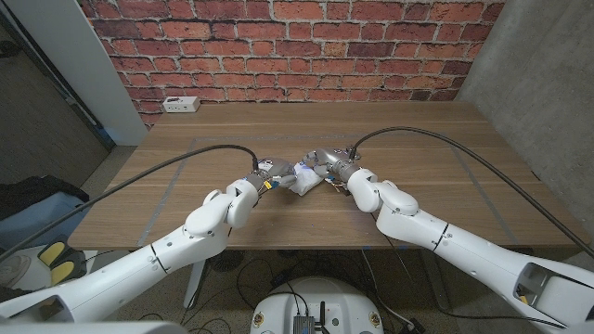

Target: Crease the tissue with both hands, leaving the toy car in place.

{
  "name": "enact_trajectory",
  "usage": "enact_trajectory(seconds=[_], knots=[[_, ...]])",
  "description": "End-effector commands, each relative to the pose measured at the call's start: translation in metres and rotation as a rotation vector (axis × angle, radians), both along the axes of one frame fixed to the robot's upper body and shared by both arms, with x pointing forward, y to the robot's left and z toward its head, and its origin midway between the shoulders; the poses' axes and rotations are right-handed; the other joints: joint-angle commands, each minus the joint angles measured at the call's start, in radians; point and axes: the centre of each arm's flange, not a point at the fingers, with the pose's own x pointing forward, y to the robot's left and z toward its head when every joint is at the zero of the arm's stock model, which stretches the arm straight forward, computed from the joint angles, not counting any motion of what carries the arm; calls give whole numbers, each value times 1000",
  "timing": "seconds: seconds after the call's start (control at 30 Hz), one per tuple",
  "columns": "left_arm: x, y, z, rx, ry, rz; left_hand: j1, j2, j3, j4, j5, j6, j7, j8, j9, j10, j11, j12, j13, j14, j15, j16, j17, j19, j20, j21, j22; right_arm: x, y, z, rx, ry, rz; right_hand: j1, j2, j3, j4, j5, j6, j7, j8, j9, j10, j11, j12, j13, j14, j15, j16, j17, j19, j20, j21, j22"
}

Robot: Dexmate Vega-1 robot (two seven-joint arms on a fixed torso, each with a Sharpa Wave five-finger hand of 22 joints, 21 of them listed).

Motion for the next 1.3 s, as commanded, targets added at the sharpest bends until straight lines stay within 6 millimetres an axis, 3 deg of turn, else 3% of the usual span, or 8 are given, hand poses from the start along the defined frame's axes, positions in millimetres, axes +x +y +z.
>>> enact_trajectory(seconds=[0.03, 0.43, 0.53, 0.77, 1.0, 1.13, 1.23, 1.3], knots=[[6, 0, -1, 22, 60, 26, -6, 23, 10, 10, -2, -19, -4, 2, -1, -15, 2, -9, -1, -17, 2, -4, 1, -16, -1, -10, 4, 5, 8, -3, -73, 38, -26, 8, -8, -1, 6, 5, -14, -2, -3, 5, -7, -4, -3, 0, -4, -169, 4, 8, -4, 4, 4, 5], [5, 0, 1, 24, 46, 26, -13, 13, 14, 22, -4, -42, -8, 1, -1, -31, -3, -11, -2, -39, 3, -7, 1, -32, -1, -18, 5, 11, 7, -9, -129, 110, -87, -12, -17, -9, 20, -3, -18, -2, 0, 6, 19, 1, 6, 0, -16, -161, -2, 6, -6, 11, 10, 5], [5, 0, 1, 24, 45, 27, -15, 11, 15, 23, -5, -46, -9, 1, -1, -33, -1, -10, -3, -40, 4, -6, 0, -34, -1, -20, 5, 12, 8, -9, -137, 125, -95, -23, -16, -12, 29, -7, -26, 9, 0, 5, 77, 5, 26, 1, -23, -166, -4, 6, -8, 12, 14, 4], [4, 0, 1, 23, 47, 32, -18, 7, 17, 25, -6, -52, -12, 3, -1, -41, -1, -11, -3, -44, 4, -6, 0, -41, -1, -23, 5, 9, 5, -6, -80, 95, -72, -31, -15, -10, 34, -9, -47, 17, -5, 5, 56, 9, 14, 1, -30, -163, -9, 4, -15, 15, 16, 3], [4, 0, 1, 23, 47, 36, -21, 4, 18, 27, -6, -57, -13, 3, -1, -43, 0, -10, -3, -47, 5, -6, -1, -44, 0, -26, 5, -1, -10, 0, 50, -5, -45, -45, -22, -12, 37, -13, -44, 33, 2, 5, -37, 77, -18, 3, -36, -154, -16, -1, -11, 21, 25, 1], [4, 0, 1, 25, 48, 39, -23, 3, 18, 28, -7, -58, -12, 4, -1, -45, 1, -9, -3, -48, 6, -5, -1, -45, 0, -26, 5, -8, -18, 2, 93, -67, -40, -47, -30, -11, 30, -14, -36, 42, 6, 5, -40, 81, -14, 4, -16, -151, -14, -7, -3, 29, 30, 0], [3, -1, 1, 26, 44, 40, -24, 3, 18, 29, -7, -58, -12, 5, -1, -45, 1, -9, -3, -48, 6, -5, -1, -46, 1, -27, 5, -14, -22, 3, 99, -112, -37, -58, -49, -17, 19, -20, 16, 78, 25, 5, 12, 98, 12, 7, 39, -159, 3, -12, 16, 37, 42, -4], [3, -2, 2, 27, 42, 39, -25, 2, 18, 30, -7, -58, -12, 5, -1, -46, -1, -9, -3, -49, 5, -4, -1, -46, 1, -27, 5, -16, -24, 3, 98, -123, -42, -135, -81, -79, 39, -36, 100, 111, 48, 8, 90, 123, 47, 22, 114, -153, 52, 11, 52, 48, 61, -8]])
